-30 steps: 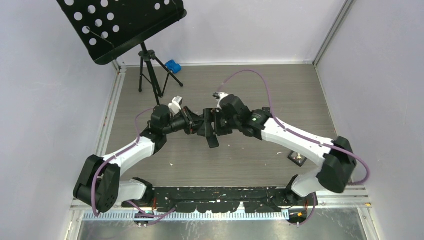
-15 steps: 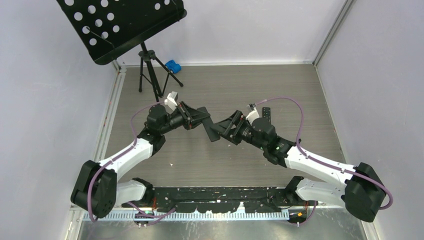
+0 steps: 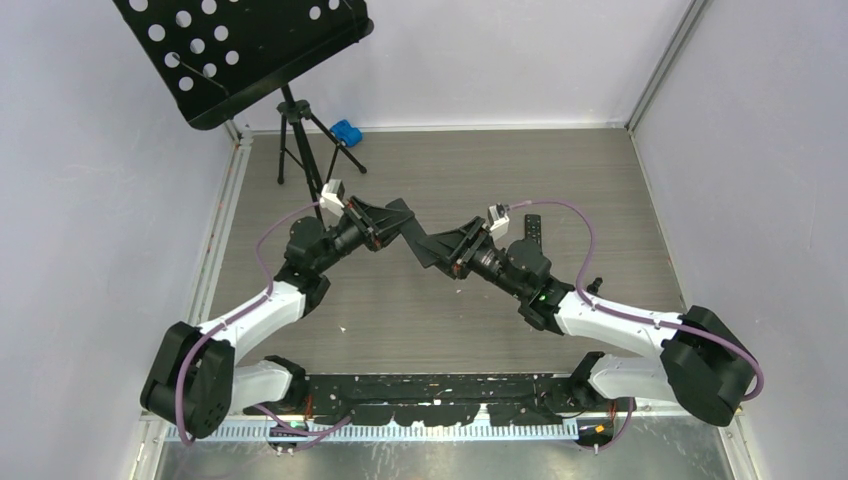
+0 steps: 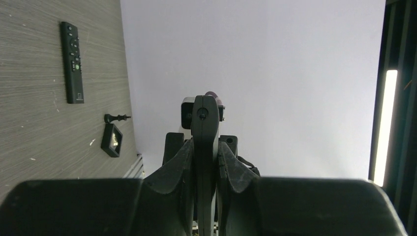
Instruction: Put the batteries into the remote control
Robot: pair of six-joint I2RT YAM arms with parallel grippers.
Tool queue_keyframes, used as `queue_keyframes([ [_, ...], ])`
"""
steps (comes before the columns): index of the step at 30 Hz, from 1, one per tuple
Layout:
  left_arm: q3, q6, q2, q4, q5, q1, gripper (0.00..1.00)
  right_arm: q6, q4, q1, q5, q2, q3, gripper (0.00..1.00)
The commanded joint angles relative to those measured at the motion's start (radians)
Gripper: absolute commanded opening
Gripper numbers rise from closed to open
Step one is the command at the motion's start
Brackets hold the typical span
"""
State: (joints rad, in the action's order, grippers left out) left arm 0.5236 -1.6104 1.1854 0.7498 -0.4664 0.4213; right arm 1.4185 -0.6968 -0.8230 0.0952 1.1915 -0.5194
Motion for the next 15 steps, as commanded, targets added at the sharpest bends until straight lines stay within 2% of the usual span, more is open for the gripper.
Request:
queue_keyframes([
  [1,0.011,-0.031,-0.007,0.112,0.012,0.002,0.0,0.014,-0.074,-0.007,-0.002,-0.006,-0.004,0.46],
  [9,0.039,-0.03,-0.008,0.085,-0.081,0.038,0.0,-0.045,-0.057,-0.005,0.006,0.062,-0.068,0.37],
  [15,0.006,-0.018,-0.007,0.052,-0.13,0.076,0.0,-0.096,-0.039,0.023,0.021,0.128,-0.141,0.31],
])
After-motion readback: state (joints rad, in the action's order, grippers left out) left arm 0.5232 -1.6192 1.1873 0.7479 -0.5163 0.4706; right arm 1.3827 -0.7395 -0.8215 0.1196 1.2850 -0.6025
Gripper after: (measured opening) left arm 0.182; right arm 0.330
